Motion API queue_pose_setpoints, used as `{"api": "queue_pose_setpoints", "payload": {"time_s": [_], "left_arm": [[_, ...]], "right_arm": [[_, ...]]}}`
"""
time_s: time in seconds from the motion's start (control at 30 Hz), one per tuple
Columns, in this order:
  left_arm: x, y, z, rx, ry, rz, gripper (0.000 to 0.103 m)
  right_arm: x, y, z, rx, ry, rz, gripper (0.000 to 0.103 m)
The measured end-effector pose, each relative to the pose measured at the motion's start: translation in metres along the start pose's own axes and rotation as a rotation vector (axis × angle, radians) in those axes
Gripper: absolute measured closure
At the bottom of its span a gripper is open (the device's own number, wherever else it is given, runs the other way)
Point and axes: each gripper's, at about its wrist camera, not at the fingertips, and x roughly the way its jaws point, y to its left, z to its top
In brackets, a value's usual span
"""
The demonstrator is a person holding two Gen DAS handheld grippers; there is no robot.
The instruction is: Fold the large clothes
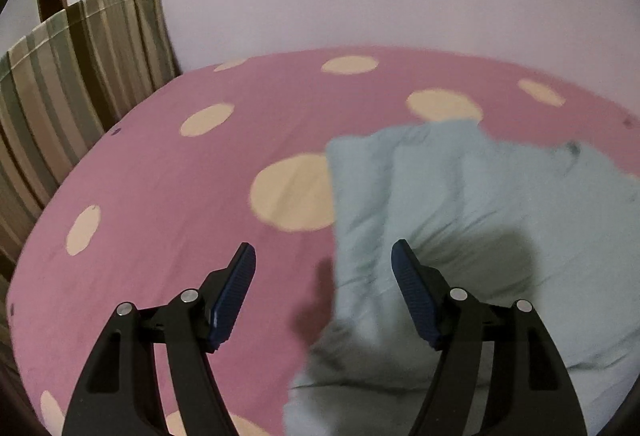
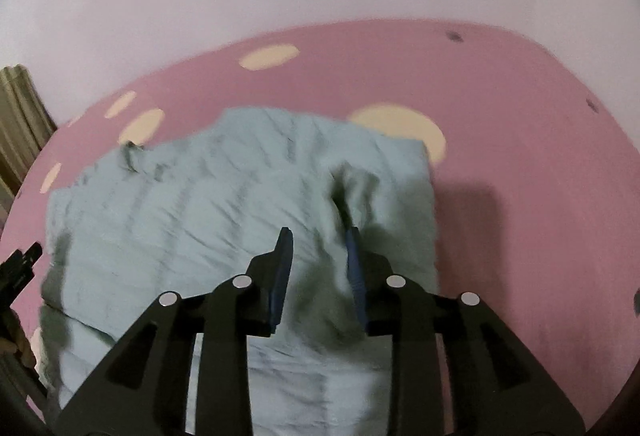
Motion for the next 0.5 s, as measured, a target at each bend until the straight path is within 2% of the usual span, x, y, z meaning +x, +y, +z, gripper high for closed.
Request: {"api": "queue_pose_setpoints", "payload": {"time_s": [0.07,0.17,0.3,0.37,0.43,0.5], "left_arm": [[0.005,-0.016,0.008,0.017,0.007,-0.027,0.033],[0.021,-0.038,0.012,0.061,0.023,-0.015,0.033],[0.061,-0.055,0.002,0.132,0.12,0.015,0.032],[0.071,-0.053,-0.001,0.124,0.14,-0.005,0.03],[0.072,-0.047,0.0,0.085,0.151,-0.029,0.03],[0.061,-0.045,0.003,0.074,0.139,-0.001,0.031]], "right_arm": [[0.011,0.016,0.007,-0.022,0.015,0.031,0.075],[0.036,0.034,0.014,-0.052,0.032,0.055,0.075],[0.078,0.047,0.011,-0.098,0.108,0.01,0.075],[0.098,0.043,0.007,-0.089,0.146,0.022,0.075],[0.099,0.042,0.009,-0.088,0.141,0.031,0.076],[0.087,0.044,0.014,-0.089,0.126,0.026,0.076]]}}
